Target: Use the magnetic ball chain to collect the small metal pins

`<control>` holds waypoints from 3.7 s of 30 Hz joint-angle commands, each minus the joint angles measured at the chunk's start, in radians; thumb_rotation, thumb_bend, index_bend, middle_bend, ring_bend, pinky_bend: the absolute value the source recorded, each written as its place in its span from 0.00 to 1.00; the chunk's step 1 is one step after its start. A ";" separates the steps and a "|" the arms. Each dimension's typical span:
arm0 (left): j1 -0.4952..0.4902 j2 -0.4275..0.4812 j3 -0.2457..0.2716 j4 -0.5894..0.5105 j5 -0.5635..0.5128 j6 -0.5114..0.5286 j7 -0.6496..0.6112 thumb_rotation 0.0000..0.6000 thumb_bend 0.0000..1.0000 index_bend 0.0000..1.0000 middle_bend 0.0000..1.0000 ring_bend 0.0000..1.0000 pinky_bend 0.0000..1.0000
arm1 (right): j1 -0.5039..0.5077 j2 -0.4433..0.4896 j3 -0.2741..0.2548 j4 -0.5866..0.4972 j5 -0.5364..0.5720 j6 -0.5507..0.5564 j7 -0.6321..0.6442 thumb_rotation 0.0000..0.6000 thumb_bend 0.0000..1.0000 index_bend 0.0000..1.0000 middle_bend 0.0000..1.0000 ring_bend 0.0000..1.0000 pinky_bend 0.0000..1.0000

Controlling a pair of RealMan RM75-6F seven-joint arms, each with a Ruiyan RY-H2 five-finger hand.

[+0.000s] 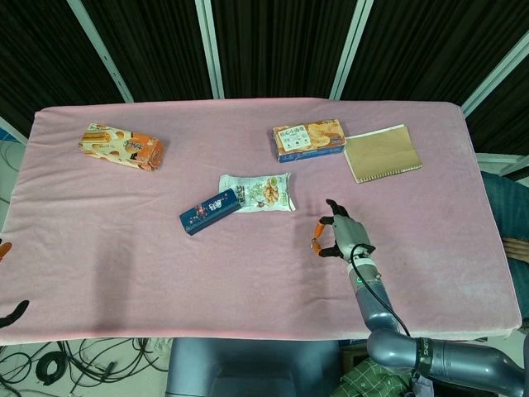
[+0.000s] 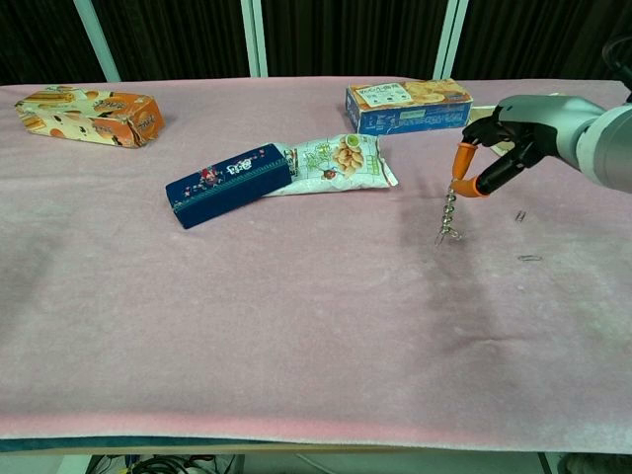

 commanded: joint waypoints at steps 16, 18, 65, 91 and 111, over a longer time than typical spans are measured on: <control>-0.001 -0.005 -0.018 -0.004 -0.048 -0.009 0.021 1.00 0.22 0.07 0.01 0.00 0.00 | 0.090 -0.038 0.073 0.173 0.084 -0.078 0.020 1.00 0.37 0.60 0.00 0.02 0.20; -0.002 -0.005 -0.018 -0.005 -0.051 -0.011 0.025 1.00 0.22 0.07 0.02 0.00 0.00 | 0.091 -0.039 0.072 0.185 0.083 -0.084 0.026 1.00 0.37 0.60 0.00 0.02 0.20; -0.008 -0.016 -0.019 -0.016 -0.061 -0.029 0.068 1.00 0.22 0.07 0.01 0.00 0.00 | 0.036 0.030 0.024 0.251 0.034 -0.146 0.146 1.00 0.38 0.60 0.00 0.02 0.20; -0.010 -0.023 -0.021 -0.023 -0.072 -0.033 0.097 1.00 0.22 0.07 0.01 0.00 0.00 | -0.024 0.075 -0.019 0.309 0.020 -0.201 0.224 1.00 0.38 0.60 0.00 0.02 0.20; -0.010 -0.025 -0.020 -0.024 -0.075 -0.036 0.106 1.00 0.22 0.07 0.01 0.00 0.00 | -0.034 0.066 -0.030 0.324 0.002 -0.209 0.246 1.00 0.38 0.60 0.00 0.02 0.20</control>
